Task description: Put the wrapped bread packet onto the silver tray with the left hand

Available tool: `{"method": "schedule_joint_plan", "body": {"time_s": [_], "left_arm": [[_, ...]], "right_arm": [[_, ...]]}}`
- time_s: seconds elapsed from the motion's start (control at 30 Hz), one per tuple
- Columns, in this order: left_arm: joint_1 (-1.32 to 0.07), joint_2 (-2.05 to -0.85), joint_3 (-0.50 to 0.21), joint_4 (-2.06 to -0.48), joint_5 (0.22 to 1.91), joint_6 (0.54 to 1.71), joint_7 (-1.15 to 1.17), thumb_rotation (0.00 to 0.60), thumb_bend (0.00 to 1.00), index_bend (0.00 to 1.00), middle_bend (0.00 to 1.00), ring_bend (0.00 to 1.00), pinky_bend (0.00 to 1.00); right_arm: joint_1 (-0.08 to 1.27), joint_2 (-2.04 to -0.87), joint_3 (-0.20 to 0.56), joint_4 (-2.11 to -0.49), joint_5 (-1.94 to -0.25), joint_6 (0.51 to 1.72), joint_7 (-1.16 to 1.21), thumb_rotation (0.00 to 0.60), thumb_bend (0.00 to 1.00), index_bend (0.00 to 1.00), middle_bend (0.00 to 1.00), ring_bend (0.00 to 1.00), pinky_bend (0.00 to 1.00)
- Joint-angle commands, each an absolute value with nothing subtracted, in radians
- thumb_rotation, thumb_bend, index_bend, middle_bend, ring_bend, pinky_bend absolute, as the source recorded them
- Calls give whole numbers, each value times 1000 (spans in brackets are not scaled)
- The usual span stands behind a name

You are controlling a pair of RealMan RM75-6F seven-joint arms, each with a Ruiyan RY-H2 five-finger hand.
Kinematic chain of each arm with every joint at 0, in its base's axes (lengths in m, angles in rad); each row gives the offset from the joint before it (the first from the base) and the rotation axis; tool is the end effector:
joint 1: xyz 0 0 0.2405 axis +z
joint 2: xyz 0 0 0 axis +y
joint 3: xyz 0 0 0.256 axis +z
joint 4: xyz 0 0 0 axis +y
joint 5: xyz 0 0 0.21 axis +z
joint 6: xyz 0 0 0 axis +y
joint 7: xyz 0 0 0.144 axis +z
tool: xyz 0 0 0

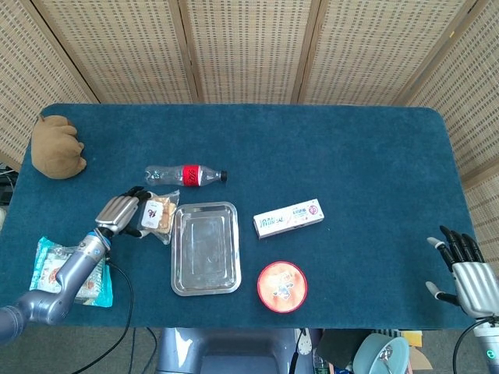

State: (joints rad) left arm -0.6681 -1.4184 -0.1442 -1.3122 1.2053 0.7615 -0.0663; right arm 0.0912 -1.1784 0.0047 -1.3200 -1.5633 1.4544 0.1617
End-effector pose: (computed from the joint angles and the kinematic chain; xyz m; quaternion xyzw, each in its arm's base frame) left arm -0.2377 0.3585 0.0217 -0.7068 -0.4836 -0.3193 0.4057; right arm -0.3585 -0.1774 0.1582 0.6334 -0.3753 0.3548 0.5762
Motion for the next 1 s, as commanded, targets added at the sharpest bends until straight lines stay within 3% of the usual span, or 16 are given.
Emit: {"method": "schedule_joint_plan", "body": {"time_s": [0.03, 0.5, 0.63, 0.7, 0.77, 1.0], "left_arm": [[-701, -1434, -154, -1332, 1189, 744, -16, 600, 349, 464, 242, 87, 211], [-809, -1482, -172, -1463, 1064, 726, 205, 600, 313, 455, 222, 87, 180], [-815, -1457, -153, -1524, 1025, 725, 240, 600, 247, 314, 104, 37, 118], [-821, -1430, -139, -1555, 994, 716, 270, 600, 199, 158, 20, 1, 42], [-829, -1407, -131, -1586, 957, 723, 303, 600, 169, 58, 0, 0, 3], [-843, -1359, -112, -1659, 867, 770, 373, 600, 143, 0, 0, 0, 0]], "right_arm": [[87, -1180, 1, -1311, -1566, 1459, 174, 600, 222, 142, 0, 0, 0], [54, -1193, -4, -1227, -1585, 1522, 281, 600, 222, 142, 0, 0, 0], [44, -1197, -3, -1211, -1584, 1538, 292, 600, 222, 142, 0, 0, 0], [41, -1200, -2, -1210, -1584, 1543, 291, 600, 222, 142, 0, 0, 0], [37, -1200, -4, -1208, -1586, 1547, 294, 600, 222, 142, 0, 0, 0], [40, -1203, 2, -1213, -1582, 1543, 285, 600, 222, 142, 0, 0, 0]]}}
